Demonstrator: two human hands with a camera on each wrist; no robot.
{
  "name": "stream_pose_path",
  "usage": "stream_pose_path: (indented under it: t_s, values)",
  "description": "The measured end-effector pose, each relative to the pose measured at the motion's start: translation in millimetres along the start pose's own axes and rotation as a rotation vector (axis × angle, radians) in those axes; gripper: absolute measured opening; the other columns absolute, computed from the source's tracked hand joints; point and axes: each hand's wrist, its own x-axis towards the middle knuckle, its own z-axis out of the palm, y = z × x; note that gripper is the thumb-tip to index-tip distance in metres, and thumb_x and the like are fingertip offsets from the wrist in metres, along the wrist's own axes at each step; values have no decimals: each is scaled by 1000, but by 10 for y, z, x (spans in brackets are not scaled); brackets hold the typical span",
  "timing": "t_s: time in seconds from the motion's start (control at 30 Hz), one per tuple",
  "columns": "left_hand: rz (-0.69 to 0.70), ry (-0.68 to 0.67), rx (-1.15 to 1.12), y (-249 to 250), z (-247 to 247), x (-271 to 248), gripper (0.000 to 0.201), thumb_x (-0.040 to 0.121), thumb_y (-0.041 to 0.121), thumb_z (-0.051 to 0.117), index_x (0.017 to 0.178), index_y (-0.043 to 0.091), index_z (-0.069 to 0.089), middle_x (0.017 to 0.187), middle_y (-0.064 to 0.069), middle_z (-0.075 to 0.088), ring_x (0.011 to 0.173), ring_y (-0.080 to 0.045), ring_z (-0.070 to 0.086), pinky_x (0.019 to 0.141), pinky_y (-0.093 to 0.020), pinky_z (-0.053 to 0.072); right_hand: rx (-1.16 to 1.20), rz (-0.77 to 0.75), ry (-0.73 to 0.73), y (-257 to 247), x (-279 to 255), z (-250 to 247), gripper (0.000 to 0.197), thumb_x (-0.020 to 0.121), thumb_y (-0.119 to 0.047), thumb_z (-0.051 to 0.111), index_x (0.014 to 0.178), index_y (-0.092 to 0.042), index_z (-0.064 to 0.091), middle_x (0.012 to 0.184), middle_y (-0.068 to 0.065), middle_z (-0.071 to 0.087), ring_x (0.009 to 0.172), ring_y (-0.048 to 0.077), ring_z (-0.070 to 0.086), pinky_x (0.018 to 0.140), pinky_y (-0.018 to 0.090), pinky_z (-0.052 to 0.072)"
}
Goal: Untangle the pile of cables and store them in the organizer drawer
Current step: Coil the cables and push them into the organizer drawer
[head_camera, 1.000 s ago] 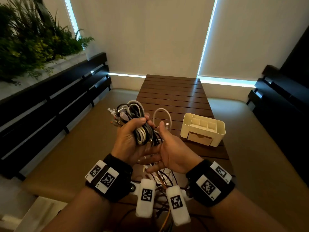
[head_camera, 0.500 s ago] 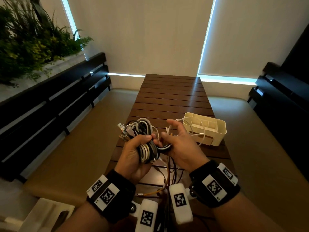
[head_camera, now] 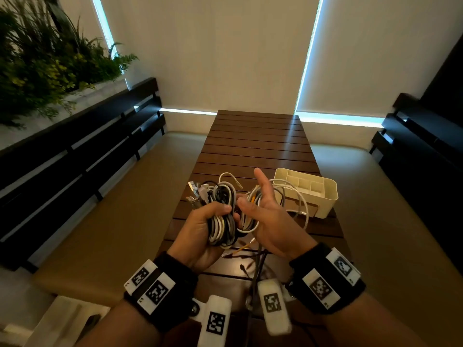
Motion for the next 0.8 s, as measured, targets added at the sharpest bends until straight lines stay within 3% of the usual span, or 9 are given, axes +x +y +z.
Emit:
stream_pose_path:
  t_s: [0.1,0.17,0.2,0.27,0.33,0.43,0.53,0.67,0.8]
  values:
    - [17,28,152,-10,70,-4,39,79,3,59,116,-9,60,88,-22,58,80,-31,61,77,-40,56,-57,2,-20,27,23,-11,99,72,-39,80,144,-63,17,144,20,50,125,38,57,102,60,47]
    - [51,50,258,-40,114,-7,43,81,2,60,122,-14,55,107,-30,55,99,-44,54,91,-54,48,-111,-25,-16,47,21,-5,102,71,-47,81,147,-60,14,140,10,57,125,31,59,104,55,48]
    - [63,57,301,-56,139,-6,41,83,0,60,122,-13,55,108,-32,56,99,-45,55,91,-55,48,-127,-47,-15,48,12,1,105,72,-49,80,149,-57,11,133,3,64,123,25,62,104,49,49]
    - [94,80,379,-90,149,14,32,85,-7,56,116,-12,61,100,-31,62,87,-41,63,76,-46,55,-100,-84,-14,41,-1,13,111,67,-60,82,150,-56,9,131,-6,65,123,22,61,104,45,49]
    - [122,82,441,-96,164,35,28,86,-9,54,113,-11,63,94,-25,67,79,-34,69,64,-37,58,-70,-96,-13,24,5,34,113,60,-75,77,148,-60,9,143,-12,44,134,25,49,109,52,44]
    - [154,73,494,-82,178,68,28,85,-9,58,113,-6,65,101,-24,71,88,-36,71,72,-42,61,-79,-94,-13,37,53,49,98,62,-88,62,144,-66,14,161,-6,21,147,31,30,115,60,33]
    - [143,12,505,-48,182,61,35,81,2,70,117,1,66,115,-25,69,105,-40,69,90,-51,58,-95,-85,-5,49,85,44,89,63,-94,54,140,-70,16,167,-1,16,151,29,22,116,63,28]
    - [99,-73,532,-36,83,87,41,80,1,72,120,0,65,116,-26,68,105,-39,68,86,-46,58,-211,-41,-54,15,113,-5,86,61,-101,38,136,-77,3,168,-6,7,154,26,11,118,66,19]
    - [145,-70,631,-9,63,98,34,78,-5,70,112,-2,66,106,-22,71,97,-34,70,80,-39,58,-411,14,-119,-34,81,-22,84,53,-107,23,124,-82,-14,168,-8,-5,153,21,6,120,63,14]
